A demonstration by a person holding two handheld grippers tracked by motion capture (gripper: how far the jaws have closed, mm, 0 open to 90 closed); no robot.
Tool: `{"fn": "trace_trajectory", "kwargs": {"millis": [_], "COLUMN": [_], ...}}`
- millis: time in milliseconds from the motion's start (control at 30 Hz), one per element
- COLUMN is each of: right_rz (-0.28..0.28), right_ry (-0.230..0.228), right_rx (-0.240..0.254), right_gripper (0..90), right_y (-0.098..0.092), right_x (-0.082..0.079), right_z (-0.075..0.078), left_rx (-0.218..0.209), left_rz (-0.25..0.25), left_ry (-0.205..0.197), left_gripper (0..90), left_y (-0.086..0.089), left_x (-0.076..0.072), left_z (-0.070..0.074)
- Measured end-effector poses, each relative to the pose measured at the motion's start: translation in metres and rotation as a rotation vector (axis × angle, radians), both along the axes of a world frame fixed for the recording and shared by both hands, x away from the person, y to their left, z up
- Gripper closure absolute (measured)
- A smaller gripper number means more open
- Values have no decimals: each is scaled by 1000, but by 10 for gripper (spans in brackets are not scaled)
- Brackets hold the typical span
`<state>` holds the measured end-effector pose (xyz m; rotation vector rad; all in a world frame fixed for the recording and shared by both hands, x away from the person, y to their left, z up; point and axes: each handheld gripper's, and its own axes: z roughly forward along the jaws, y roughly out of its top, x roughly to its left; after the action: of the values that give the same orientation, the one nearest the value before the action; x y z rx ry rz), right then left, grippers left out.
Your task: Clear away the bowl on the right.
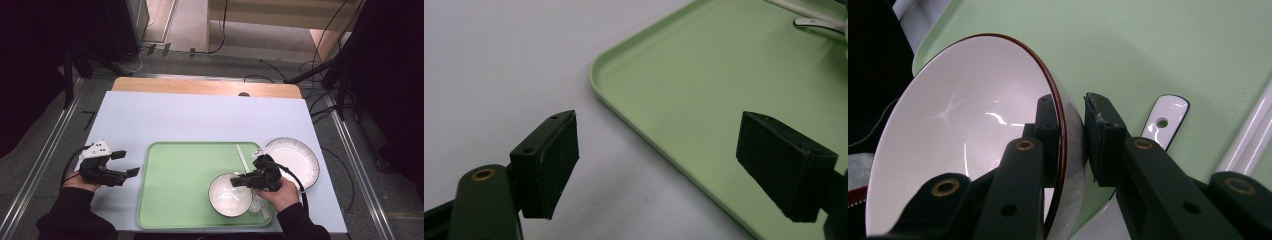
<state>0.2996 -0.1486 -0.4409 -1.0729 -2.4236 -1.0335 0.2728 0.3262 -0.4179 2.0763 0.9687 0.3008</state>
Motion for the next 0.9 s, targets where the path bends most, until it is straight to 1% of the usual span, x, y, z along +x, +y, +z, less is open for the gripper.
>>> {"fn": "trace_trajectory", "kwargs": {"millis": [67, 100, 133, 300, 400, 433, 567, 633, 667, 800, 900], "right_rz": [15, 24, 31, 61, 70, 74, 93, 96, 96, 94, 81], "right_ry": [-3, -3, 2, -6, -6, -10, -27, -35, -37, -70, -92], "right_rx": [3, 4, -3, -37, -29, -27, -21, -17, -15, 23, 43], "right_gripper": [779, 778, 778, 772, 771, 767, 755, 689, 670, 603, 529], "right_y": [1, 1, 2, 7, 8, 7, 8, 8, 8, 4, -1], "right_x": [0, 0, 0, -2, -2, -2, -2, -2, -1, -1, -1], "right_z": [-1, -2, -3, -7, -7, -8, -7, -6, -6, 3, 8], "left_rx": [1, -6, -8, -8, -7, -3, -7, -4, -5, -4, -5], "left_rz": [0, 0, 0, -1, 1, -2, -1, 0, 1, 0, 0], "left_ry": [0, -1, -2, -2, -1, -1, -3, -2, -2, -2, -3], "left_gripper": [174, 174, 173, 174, 174, 174, 174, 173, 174, 173, 174], "left_y": [0, 0, 0, 0, 0, 0, 0, 0, 1, 1, 1], "left_x": [0, 0, 0, 0, 0, 0, 0, 0, 0, 0, 0], "left_z": [0, 0, 0, 0, 0, 0, 0, 0, 0, 0, 0]}}
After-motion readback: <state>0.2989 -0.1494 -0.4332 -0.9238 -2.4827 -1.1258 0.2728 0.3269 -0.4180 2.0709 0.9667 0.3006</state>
